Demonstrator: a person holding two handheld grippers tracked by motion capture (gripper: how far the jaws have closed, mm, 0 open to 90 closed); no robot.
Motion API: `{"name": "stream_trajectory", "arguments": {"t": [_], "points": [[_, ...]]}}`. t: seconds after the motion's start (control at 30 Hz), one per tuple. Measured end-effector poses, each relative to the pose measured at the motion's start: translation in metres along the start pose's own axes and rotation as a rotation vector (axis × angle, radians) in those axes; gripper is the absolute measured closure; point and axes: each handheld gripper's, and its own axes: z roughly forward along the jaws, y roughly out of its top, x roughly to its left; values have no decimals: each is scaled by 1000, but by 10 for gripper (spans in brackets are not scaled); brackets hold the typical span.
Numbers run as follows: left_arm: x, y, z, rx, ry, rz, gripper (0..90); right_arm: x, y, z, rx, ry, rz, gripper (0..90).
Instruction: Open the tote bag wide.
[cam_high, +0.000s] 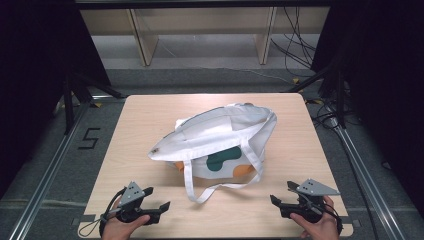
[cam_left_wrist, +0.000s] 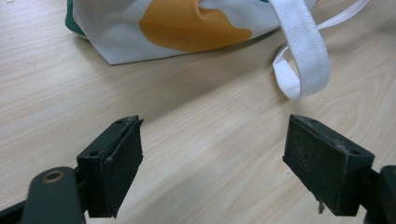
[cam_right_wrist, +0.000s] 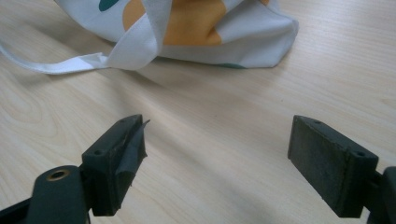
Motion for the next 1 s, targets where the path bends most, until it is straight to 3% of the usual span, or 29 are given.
{"name": "stream_trajectory", "arguments": {"t": [0.03, 0.07, 0.1, 0.17, 0.27, 0.3, 0.37, 0.53, 0.7, 0.77, 0.9, 0.93, 0.97, 1.0], "points": [[0, 0, 0, 4, 4, 4, 185, 2, 0, 0, -1, -2, 19, 200], [0, 0, 0, 4, 4, 4, 186, 0, 0, 2, -1, -18, 0, 200], [1, 0, 0, 7, 8, 28, 186, 0, -1, 1, -2, -5, 3, 199], [1, 0, 0, 5, 7, 30, 186, 2, -1, 0, 6, -5, 29, 199], [1, 0, -1, 14, 7, 45, 186, 2, -1, 1, 13, -7, 28, 190], [1, 0, -1, 13, 8, 38, 185, 0, -1, 1, 9, -6, 2, 187], [0, 0, 0, 6, 14, 17, 185, 0, -1, 2, 7, -6, 0, 178], [0, 0, 0, 24, 17, 44, 182, 1, 0, 1, 9, -7, 13, 167], [-1, 0, 0, 9, 20, 20, 190, 0, 0, 1, -5, -14, -17, 173], [1, 1, -1, 11, 16, 39, 190, 2, 0, 2, 0, -9, 9, 179], [0, 1, -1, 12, 4, 20, 265, 3, 4, -1, -23, -1, 19, 257], [2, 1, -1, 15, -1, 45, 265, 3, 4, -1, -23, -1, 19, 257], [2, 1, -1, 16, -9, 36, 305, 0, 5, -1, -26, -4, -7, 284], [1, 1, -2, 16, -6, 18, 350, 1, 6, -2, -15, -3, 0, 324]]}}
